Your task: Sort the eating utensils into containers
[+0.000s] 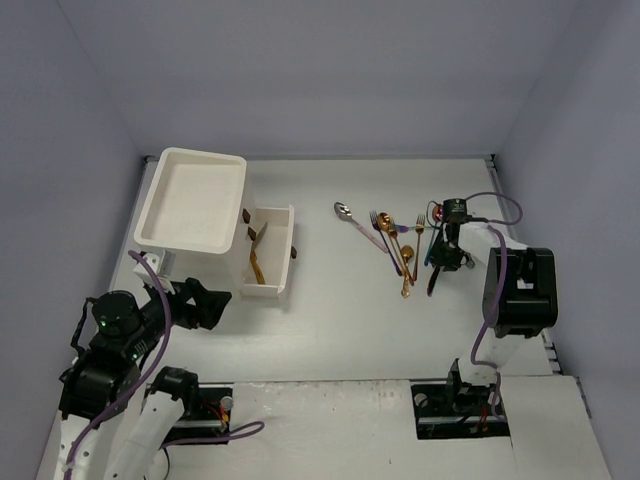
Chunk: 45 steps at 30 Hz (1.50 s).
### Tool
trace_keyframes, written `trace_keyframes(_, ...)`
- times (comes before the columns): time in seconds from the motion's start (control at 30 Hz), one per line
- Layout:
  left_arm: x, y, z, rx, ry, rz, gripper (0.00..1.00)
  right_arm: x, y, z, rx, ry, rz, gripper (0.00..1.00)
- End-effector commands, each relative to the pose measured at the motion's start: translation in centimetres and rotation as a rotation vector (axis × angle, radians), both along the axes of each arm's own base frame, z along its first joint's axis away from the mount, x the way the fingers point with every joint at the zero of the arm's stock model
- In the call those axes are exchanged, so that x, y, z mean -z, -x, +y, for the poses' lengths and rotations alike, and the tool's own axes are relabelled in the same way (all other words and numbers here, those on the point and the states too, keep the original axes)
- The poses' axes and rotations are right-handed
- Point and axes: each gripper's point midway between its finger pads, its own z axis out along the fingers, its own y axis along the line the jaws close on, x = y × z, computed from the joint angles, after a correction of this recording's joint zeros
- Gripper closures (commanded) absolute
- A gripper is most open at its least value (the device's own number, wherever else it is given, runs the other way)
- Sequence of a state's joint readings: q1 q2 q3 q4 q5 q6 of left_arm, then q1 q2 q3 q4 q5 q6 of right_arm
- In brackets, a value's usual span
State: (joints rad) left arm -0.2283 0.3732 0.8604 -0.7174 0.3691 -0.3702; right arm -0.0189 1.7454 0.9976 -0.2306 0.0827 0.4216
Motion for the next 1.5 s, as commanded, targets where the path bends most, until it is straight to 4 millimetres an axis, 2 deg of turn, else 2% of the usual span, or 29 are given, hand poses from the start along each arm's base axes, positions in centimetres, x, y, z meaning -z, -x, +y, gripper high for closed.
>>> trace_keyframes(0.0,-2.4,-0.5,-0.3,0.004,0.021,-0.056,0.24,4.4,4.5,-0.6,0.008,0.016,0.188,0.82)
trace_keyframes(0.1,-2.5,-0.5,-0.3,0.006,0.024,-0.055,0.24,4.3,4.8,-0.4,0.005,0.004,0.186,0.98)
trace_keyframes(0.13,-2.6,-0.5,-0.3,0.007,0.026,-0.056,0.24,4.1,4.9,-0.3,0.003,0.001,0.179,1.0)
trace_keyframes(0.33,-2.9,-0.4,-0.4,0.007,0.036,-0.06,0.24,2.0,4.6,0.4,-0.007,-0.024,0.105,1.0)
trace_keyframes(0.53,-3.4,-0.1,-0.3,0.003,0.041,-0.067,0.24,-2.5,3.2,1.5,-0.019,-0.072,-0.051,1.0)
trace_keyframes(0.63,-3.7,-0.1,0.0,-0.01,0.026,-0.073,0.24,-5.4,2.0,2.9,-0.044,-0.133,-0.142,1.0)
trace_keyframes(0.73,-4.2,0.0,0.6,-0.032,0.002,-0.076,0.24,-7.7,1.5,6.8,-0.137,-0.232,-0.189,1.0)
trace_keyframes(0.83,-4.5,0.1,0.9,-0.044,-0.012,-0.073,0.24,-9.6,1.1,9.7,-0.206,-0.29,-0.229,1.0)
trace_keyframes(0.93,-4.9,0.3,1.5,-0.066,-0.031,-0.072,0.24,-12.1,0.7,14.1,-0.317,-0.328,-0.277,1.0)
trace_keyframes(1.0,-5.1,0.4,1.9,-0.084,-0.041,-0.072,0.24,-13.7,0.5,17.4,-0.396,-0.346,-0.307,1.0)
trace_keyframes(1.07,-5.3,0.4,2.2,-0.101,-0.052,-0.067,0.24,-16.1,-0.6,20.7,-0.458,-0.356,-0.371,1.0)
trace_keyframes(1.2,-5.7,0.6,3.0,-0.142,-0.062,-0.054,0.24,-19.4,-1.5,28.5,-0.584,-0.416,-0.49,1.0)
trace_keyframes(1.3,-5.6,0.7,3.7,-0.183,-0.071,-0.041,0.24,-19.7,-2.6,33.9,-0.642,-0.451,-0.52,1.0)
trace_keyframes(1.4,-5.4,1.1,4.2,-0.206,-0.079,-0.026,0.24,-19.7,-3.6,38.4,-0.67,-0.495,-0.552,1.0)
trace_keyframes(1.47,-5.4,1.3,4.4,-0.216,-0.08,-0.02,0.24,-18.3,-4.0,41.3,-0.681,-0.513,-0.547,1.0)
